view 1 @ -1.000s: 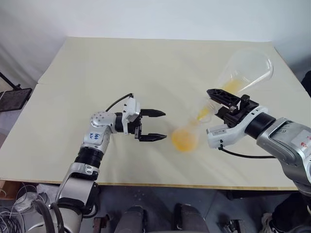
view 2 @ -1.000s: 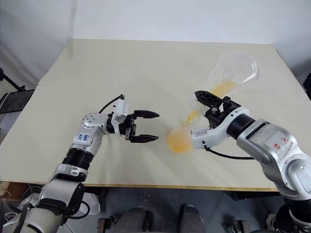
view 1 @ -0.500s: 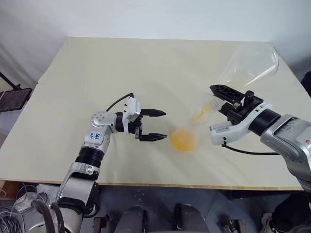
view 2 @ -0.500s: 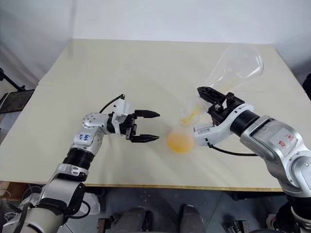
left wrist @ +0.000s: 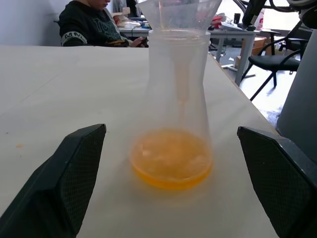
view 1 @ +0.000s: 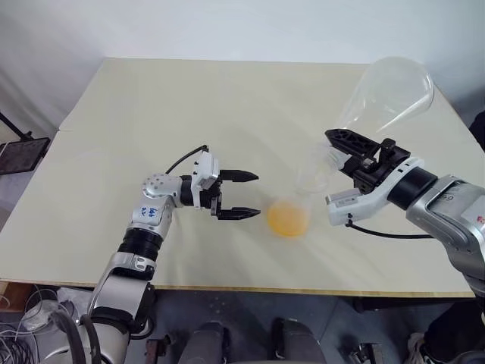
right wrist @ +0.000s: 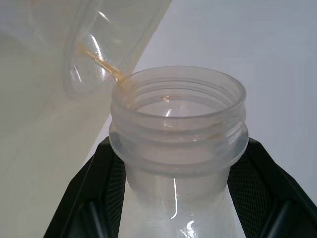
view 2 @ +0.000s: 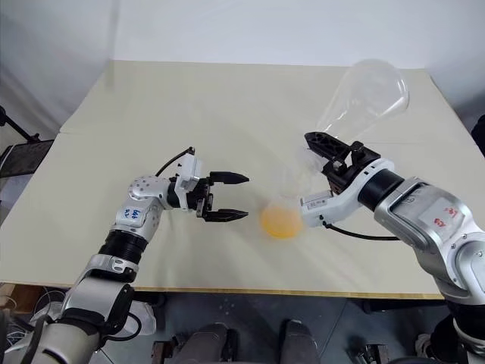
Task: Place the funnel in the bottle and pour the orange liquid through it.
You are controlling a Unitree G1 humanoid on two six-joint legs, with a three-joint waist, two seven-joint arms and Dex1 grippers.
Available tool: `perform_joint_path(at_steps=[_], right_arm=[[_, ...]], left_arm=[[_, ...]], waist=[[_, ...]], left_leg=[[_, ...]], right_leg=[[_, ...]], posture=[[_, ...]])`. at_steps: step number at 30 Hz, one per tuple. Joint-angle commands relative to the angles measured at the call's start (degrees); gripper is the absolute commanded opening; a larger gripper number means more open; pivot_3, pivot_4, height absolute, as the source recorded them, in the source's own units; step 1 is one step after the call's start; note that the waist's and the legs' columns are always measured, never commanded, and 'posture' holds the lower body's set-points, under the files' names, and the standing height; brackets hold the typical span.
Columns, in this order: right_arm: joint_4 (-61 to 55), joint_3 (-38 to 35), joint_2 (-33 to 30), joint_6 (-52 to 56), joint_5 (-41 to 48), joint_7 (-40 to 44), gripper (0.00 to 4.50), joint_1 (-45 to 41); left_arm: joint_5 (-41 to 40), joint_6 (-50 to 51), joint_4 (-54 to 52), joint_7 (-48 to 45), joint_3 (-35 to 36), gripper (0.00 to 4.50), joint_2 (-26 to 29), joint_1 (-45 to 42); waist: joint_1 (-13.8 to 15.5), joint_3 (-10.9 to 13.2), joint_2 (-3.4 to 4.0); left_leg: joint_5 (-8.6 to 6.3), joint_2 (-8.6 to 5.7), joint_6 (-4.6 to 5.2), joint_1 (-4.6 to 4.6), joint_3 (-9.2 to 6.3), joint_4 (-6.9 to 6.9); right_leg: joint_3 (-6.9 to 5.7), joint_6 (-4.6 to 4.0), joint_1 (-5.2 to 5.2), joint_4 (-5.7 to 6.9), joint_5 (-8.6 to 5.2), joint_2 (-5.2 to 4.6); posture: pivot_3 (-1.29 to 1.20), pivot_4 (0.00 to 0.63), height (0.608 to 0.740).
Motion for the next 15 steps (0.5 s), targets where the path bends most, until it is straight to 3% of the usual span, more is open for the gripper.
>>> perform_joint_path(at_steps=[1, 6, 11, 15], right_arm=[[-0.6, -1.5, -0.3, -0.5, -0.2, -1.3, 2.45, -0.9], [-0.6, -1.6, 0.1, -0.5, 0.7, -1.0, 2.45, -0.4], [-4.6, -3.4, 9.4, 12.9, 11.4, 4.2, 2.45, 2.3], [-6.7, -3.9, 11.9, 18.2, 13.3, 6.0, 2.45, 2.4]], left_arm=[[0.0, -1.1, -0.7, -0.2, 1.0, 4.50, -0.1, -1.2], [0.0, -1.3, -0.5, -0.2, 1.0, 4.50, -0.1, -1.3], [0.2, -1.7, -0.3, -0.2, 1.2, 4.50, 0.3, -1.4], [0.3, -1.8, -0.2, -0.5, 1.3, 4.50, 0.6, -1.5]], waist=[[0.0, 0.0, 0.00], [0.0, 0.0, 0.00], [0.0, 0.0, -0.04], [0.0, 0.0, -0.04]], left_leg=[[0.00, 0.00, 0.00, 0.00, 0.00, 0.00], [0.00, 0.00, 0.00, 0.00, 0.00, 0.00], [0.00, 0.03, 0.00, 0.01, -0.01, 0.02], [0.00, 0.02, 0.00, 0.01, -0.02, 0.02]], right_leg=[[0.00, 0.00, 0.00, 0.00, 0.00, 0.00], [0.00, 0.00, 0.00, 0.00, 0.00, 0.00], [-0.04, 0.00, 0.02, 0.02, 0.00, 0.02], [-0.03, 0.00, 0.01, 0.03, 0.00, 0.01]], posture=[[0.00, 0.150, 0.740], [0.00, 0.150, 0.740], [0.00, 0.150, 0.740], [0.00, 0.150, 0.740]])
